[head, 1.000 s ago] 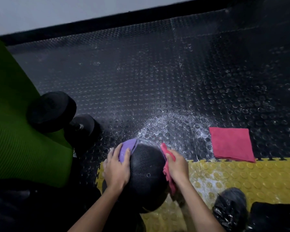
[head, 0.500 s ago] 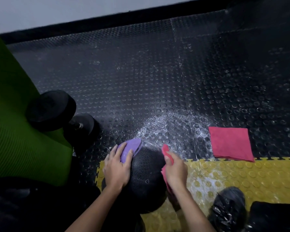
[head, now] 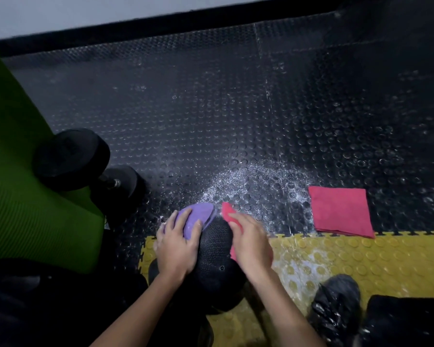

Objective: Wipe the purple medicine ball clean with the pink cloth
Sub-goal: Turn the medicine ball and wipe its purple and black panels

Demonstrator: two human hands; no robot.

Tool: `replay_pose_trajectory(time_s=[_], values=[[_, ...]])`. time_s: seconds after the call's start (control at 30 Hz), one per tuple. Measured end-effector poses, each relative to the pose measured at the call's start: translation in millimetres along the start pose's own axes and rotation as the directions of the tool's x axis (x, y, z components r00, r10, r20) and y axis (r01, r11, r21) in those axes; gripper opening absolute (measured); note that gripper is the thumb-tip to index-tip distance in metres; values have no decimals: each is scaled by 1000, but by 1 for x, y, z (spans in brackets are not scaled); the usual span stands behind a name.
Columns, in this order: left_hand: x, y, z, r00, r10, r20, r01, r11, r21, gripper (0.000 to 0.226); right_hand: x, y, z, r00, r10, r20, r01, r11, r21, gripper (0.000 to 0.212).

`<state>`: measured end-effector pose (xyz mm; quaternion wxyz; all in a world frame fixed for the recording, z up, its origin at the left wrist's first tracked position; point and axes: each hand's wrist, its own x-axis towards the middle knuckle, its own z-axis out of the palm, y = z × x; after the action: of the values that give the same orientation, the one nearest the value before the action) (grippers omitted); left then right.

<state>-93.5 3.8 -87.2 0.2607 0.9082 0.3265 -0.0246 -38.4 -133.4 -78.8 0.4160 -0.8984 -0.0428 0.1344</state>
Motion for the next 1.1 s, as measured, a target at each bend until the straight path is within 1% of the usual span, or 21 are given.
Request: replay_pose_trajectory(time_s=[0.07, 0.1, 0.13, 0.17, 0.23, 0.27, 0.3, 0.33, 0.4, 0.5, 0.57, 0.6, 0.63, 0.7, 0.77, 0.83, 0.87, 0.9, 1.0, 1.03, 1.1], values=[[-2, -3, 3, 1000, 17, -17, -17, 999, 32, 78, -1, -13, 8, 970, -241, 19, 242, 970, -31, 29], [-3, -3, 4, 999, 25, -30, -23, 999, 46, 82, 3, -11, 11, 956, -290, 39, 291, 956, -27, 28], [-4, -3, 5, 999, 19, -40, -17, 998, 54, 84, 6, -8, 10, 959, -278, 46, 279, 960, -6, 26], [-4, -2, 6, 999, 7, -44, -4, 998, 59, 85, 9, -3, 5, 978, -203, 37, 201, 978, 53, 24], [-4, 2, 7, 999, -3, -45, 6, 998, 64, 84, 14, 10, -10, 997, 43, 65, -55, 978, 199, 24], [-5, 4, 7, 999, 5, -42, -2, 998, 68, 83, 15, 17, -15, 985, 151, 85, -167, 962, 218, 25], [-5, 7, 7, 999, 16, -34, -13, 997, 77, 83, 15, 20, -19, 971, 223, 87, -236, 954, 183, 25], [-5, 10, 7, 999, 30, -24, -28, 996, 89, 83, 14, 22, -20, 966, 249, 70, -257, 957, 135, 26], [-5, 14, 7, 998, 60, -18, -58, 992, 108, 81, 8, 13, -18, 980, 198, 29, -198, 980, 16, 27], [-7, 14, 9, 997, 78, -27, -74, 990, 117, 81, 3, -2, -6, 997, -63, 37, 66, 994, -82, 28], [-9, 11, 10, 997, 71, -39, -66, 990, 123, 81, 2, -5, -2, 982, -187, 36, 189, 978, -91, 26], [-9, 11, 10, 997, 63, -44, -57, 991, 120, 81, 4, -2, -2, 983, -183, 15, 184, 982, -45, 25], [-9, 12, 9, 997, 55, -46, -49, 992, 114, 81, 6, 1, -6, 993, -115, 2, 115, 993, 30, 24], [-9, 16, 7, 998, 45, -34, -41, 994, 105, 82, 10, 15, -16, 992, 121, 34, -124, 981, 151, 23], [-8, 19, 6, 999, 49, -7, -48, 994, 103, 84, 11, 28, -22, 957, 282, 63, -288, 947, 143, 21], [-6, 22, 7, 998, 62, 13, -63, 991, 116, 84, 9, 30, -21, 945, 324, 37, -326, 943, 70, 22], [-6, 22, 8, 998, 68, 13, -69, 990, 121, 84, 7, 26, -18, 955, 298, 9, -298, 954, 29, 23], [-5, 23, 8, 997, 70, 12, -71, 990, 125, 84, 6, 21, -14, 974, 227, -13, -227, 974, -9, 24], [-5, 21, 10, 998, 67, 2, -67, 987, 148, 83, 4, 2, -6, 998, -63, 6, 63, 994, -84, 26], [-5, 20, 10, 998, 64, -6, -63, 986, 152, 83, 5, 0, -5, 994, -113, 12, 113, 991, -78, 26], [-5, 19, 9, 999, 43, -6, -42, 991, 131, 84, 8, 6, -4, 997, -78, -14, 78, 997, -10, 25]])
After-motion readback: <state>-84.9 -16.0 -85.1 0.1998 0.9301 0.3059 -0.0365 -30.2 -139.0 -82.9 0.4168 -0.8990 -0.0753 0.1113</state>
